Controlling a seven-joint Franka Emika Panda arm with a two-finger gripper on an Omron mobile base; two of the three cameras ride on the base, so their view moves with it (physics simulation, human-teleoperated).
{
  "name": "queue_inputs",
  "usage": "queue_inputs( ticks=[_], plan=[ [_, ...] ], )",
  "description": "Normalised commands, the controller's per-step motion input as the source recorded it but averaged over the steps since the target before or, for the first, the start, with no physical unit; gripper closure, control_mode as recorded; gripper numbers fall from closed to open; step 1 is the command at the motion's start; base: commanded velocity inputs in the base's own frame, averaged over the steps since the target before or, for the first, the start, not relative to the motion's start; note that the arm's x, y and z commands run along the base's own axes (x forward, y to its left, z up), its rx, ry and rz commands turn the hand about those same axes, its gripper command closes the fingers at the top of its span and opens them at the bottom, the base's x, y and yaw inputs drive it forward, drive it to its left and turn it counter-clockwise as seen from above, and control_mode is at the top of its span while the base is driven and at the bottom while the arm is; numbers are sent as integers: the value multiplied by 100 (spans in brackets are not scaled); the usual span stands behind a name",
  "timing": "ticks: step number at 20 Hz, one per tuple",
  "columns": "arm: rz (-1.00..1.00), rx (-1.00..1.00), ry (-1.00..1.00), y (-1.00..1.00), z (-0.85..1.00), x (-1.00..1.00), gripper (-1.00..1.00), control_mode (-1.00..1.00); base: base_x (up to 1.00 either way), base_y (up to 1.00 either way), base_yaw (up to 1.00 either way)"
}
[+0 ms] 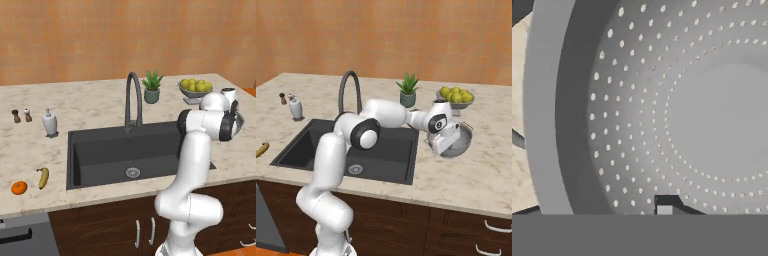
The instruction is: Put the colander in the sink, put the banana, orange in the colander, and turn on the sink faucet and pour water over the colander.
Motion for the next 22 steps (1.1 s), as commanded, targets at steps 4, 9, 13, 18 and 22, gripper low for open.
queue_inputs(
  ticks=[4,9,13,18,22],
  plan=[
    [-1,1,-4,1,23,-37,100,-100,0,0,0],
    [4,5,-23,0,54,-71,100,-100,0,0,0],
    [19,2,-48,15,79,-80,100,-100,0,0,0],
    [51,-4,-28,48,62,-33,100,-100,0,0,0],
    [70,-21,-2,59,29,-24,100,-100,0,0,0]
  ],
)
